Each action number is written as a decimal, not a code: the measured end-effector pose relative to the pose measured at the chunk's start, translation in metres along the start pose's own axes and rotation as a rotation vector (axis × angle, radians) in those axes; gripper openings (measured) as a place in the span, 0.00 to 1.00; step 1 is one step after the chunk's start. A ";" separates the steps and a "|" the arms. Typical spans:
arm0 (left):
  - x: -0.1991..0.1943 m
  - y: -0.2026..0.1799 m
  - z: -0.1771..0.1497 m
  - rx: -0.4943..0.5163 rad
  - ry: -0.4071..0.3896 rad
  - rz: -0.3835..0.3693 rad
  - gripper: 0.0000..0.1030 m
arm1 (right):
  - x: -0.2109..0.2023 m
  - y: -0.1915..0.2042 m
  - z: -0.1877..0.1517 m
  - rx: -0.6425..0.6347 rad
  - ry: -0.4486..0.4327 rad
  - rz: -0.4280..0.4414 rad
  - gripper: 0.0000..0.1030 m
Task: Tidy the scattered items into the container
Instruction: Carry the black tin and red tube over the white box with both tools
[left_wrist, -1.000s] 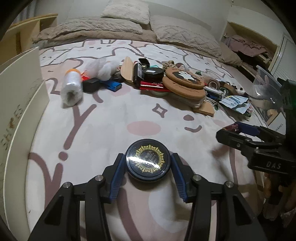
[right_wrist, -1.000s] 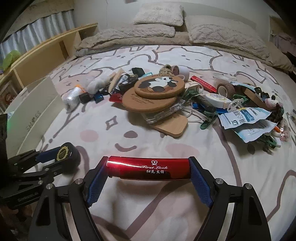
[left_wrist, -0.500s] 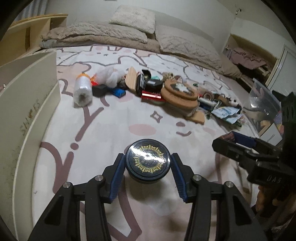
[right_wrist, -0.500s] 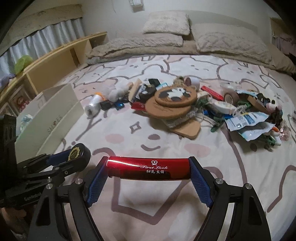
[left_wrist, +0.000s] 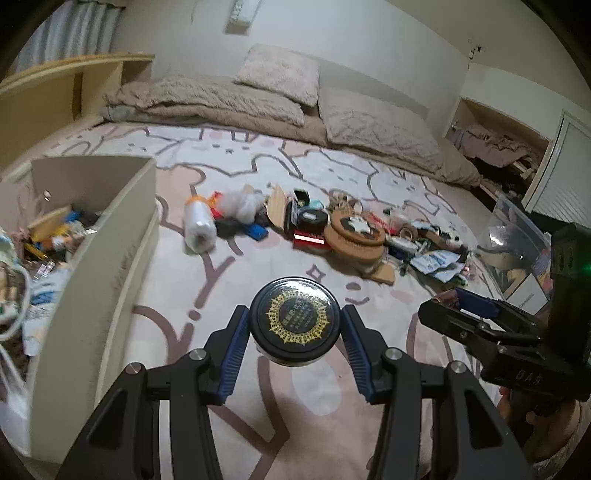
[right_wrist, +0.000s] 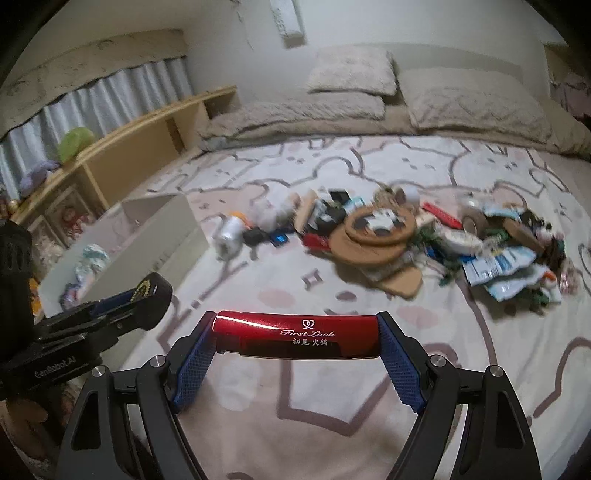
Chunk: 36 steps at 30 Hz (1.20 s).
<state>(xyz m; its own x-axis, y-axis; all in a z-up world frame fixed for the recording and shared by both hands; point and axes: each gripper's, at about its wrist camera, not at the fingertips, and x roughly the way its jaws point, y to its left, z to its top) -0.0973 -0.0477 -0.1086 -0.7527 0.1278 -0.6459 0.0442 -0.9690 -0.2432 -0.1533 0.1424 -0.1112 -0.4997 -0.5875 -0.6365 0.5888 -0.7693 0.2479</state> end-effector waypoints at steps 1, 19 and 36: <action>-0.006 0.002 0.002 -0.002 -0.011 0.004 0.49 | -0.003 0.004 0.004 -0.005 -0.012 0.009 0.81; -0.088 0.050 0.030 -0.034 -0.184 0.124 0.49 | -0.021 0.081 0.051 -0.128 -0.128 0.191 0.81; -0.131 0.141 0.028 -0.158 -0.251 0.282 0.49 | 0.010 0.150 0.072 -0.211 -0.102 0.310 0.81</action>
<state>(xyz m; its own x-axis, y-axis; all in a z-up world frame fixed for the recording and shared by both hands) -0.0108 -0.2067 -0.0379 -0.8325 -0.2130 -0.5115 0.3578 -0.9115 -0.2028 -0.1160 0.0032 -0.0280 -0.3323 -0.8141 -0.4763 0.8343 -0.4892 0.2541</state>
